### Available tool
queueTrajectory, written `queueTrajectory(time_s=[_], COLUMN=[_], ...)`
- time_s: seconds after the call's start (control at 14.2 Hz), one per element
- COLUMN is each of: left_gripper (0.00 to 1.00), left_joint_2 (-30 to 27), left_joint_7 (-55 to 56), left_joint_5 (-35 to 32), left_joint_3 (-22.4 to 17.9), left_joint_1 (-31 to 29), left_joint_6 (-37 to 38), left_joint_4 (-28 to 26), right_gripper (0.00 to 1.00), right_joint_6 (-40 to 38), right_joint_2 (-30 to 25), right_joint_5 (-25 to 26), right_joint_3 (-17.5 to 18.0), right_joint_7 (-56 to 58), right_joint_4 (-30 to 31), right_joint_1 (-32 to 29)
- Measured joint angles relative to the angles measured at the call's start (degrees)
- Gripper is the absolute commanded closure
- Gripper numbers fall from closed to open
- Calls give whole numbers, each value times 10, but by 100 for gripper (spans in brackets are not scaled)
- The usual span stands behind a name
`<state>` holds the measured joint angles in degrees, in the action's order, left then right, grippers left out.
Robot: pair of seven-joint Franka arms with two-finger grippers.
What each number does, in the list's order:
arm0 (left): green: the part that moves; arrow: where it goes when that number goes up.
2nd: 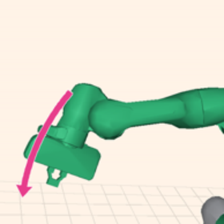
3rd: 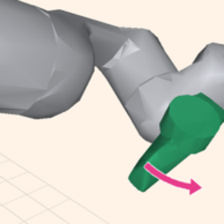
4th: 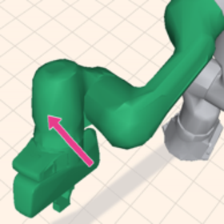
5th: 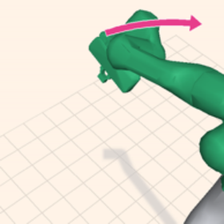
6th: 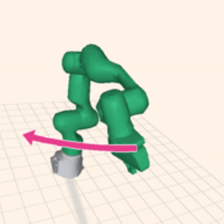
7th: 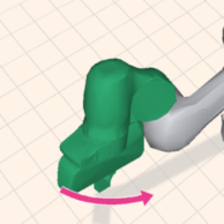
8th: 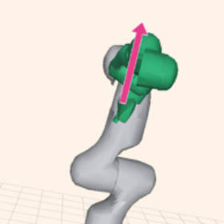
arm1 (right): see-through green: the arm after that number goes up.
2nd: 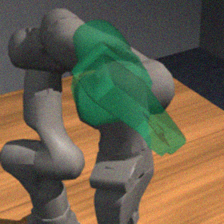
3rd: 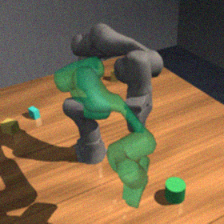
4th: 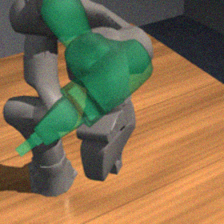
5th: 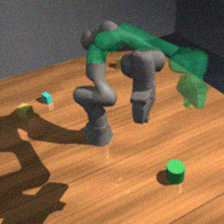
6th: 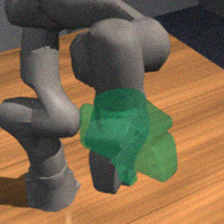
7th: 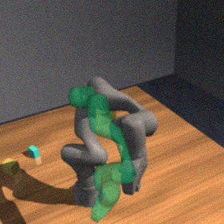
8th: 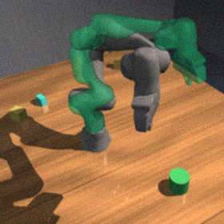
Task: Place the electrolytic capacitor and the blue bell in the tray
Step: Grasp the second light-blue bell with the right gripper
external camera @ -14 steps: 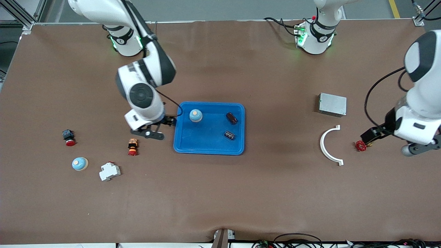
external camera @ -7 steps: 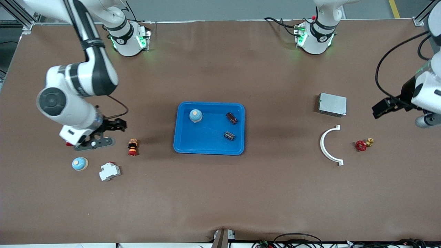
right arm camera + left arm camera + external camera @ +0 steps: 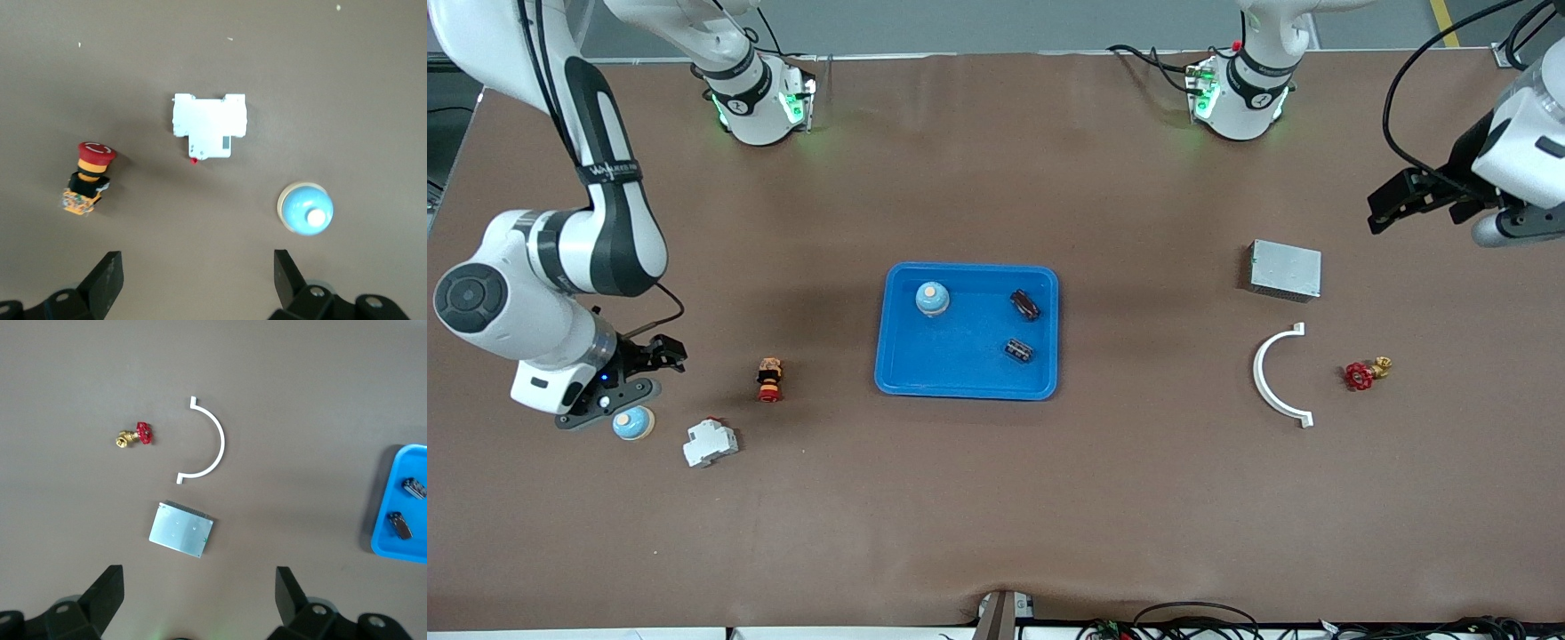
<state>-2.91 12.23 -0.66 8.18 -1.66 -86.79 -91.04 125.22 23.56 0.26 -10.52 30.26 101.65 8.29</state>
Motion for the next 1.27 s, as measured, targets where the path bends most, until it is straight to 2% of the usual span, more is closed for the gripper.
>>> queueTrajectory(time_s=[0.28, 0.49, 0.84, 1.27], left_gripper=[0, 0, 0, 0], left_joint_2=[-25, -28, -28, -28], left_joint_7=[-6, -12, -12, -24], left_joint_5=[3, 3, 3, 3], left_joint_3=[-4, -1, 1, 1], left_joint_1=[6, 11, 14, 14], left_joint_6=[1, 3, 3, 3], left_joint_4=[-26, -28, -28, -29], right_gripper=[0, 0, 0, 0], right_joint_6=[6, 51, 53, 53], right_joint_2=[81, 128, 145, 166], right_joint_5=[-4, -17, -27, -65], right_joint_3=[1, 2, 3, 4], right_joint_7=[63, 115, 134, 193], right_joint_4=[-55, -70, -76, -86], right_joint_1=[-38, -66, -87, -102])
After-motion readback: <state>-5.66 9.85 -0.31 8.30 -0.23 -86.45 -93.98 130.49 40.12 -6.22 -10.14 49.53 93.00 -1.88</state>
